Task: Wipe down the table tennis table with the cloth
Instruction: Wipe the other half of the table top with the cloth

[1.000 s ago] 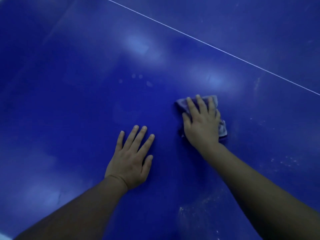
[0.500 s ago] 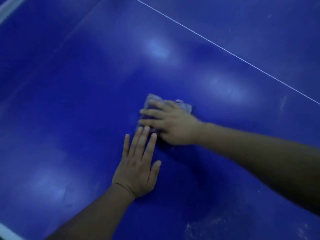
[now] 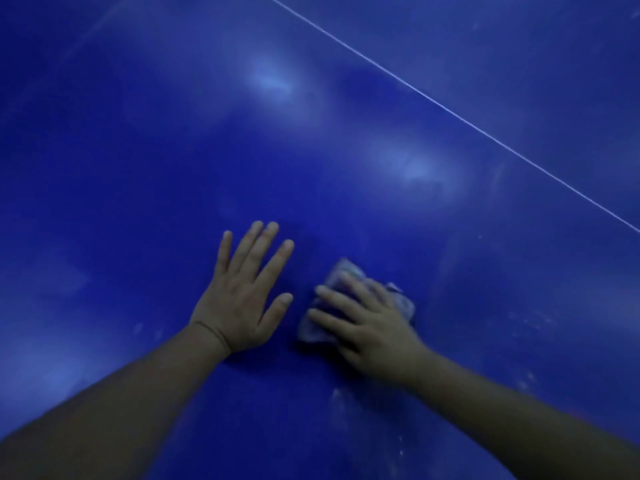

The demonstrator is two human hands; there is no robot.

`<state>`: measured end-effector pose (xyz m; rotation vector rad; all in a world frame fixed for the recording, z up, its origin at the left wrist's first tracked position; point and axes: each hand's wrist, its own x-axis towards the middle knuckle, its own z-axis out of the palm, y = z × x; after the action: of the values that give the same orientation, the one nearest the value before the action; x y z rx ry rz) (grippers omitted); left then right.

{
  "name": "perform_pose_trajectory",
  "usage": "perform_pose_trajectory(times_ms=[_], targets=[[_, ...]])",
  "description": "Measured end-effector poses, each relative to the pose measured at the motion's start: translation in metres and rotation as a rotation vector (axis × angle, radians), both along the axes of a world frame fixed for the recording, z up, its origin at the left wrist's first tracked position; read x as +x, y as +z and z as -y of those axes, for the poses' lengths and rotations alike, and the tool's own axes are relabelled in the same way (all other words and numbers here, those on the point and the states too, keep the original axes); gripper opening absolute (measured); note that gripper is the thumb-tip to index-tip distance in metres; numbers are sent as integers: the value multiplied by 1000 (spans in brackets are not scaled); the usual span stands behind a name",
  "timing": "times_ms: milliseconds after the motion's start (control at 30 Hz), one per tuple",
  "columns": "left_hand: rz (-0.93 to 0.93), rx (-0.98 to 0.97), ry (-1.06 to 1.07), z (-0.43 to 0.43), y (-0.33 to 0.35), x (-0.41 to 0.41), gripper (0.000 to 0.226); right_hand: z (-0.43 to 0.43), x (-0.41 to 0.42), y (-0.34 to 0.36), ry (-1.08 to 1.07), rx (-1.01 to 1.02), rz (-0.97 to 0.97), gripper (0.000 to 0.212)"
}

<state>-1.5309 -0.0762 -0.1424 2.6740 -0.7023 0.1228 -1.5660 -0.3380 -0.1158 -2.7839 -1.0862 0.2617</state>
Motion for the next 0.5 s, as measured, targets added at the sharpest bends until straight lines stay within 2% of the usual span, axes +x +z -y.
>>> perform_pose_trajectory(times_ms=[33,100,200,267,333,433,500], targets=[[0,28,-64,0,0,0,65,31,-2,3,-18,-40,13,54],[-14,76,-169,-1,1,-1,61,65,15,8,-224,-75,-10,53],[-30,153,-265,0,4,-2,57,39,45,4,-676,-39,-12,52],[-48,196,-268,2,7,-5,56,5,36,-1,-832,-9,9,52],[-74,227,-248,4,12,-5,55,-25,-8,-6,-752,26,47,53],[-126,246,-238,0,16,-15,58,-37,-112,-2,-394,27,-59,54],[-158,251,-244,-10,16,-36,60,-7,-139,5,-115,-4,-88,52]])
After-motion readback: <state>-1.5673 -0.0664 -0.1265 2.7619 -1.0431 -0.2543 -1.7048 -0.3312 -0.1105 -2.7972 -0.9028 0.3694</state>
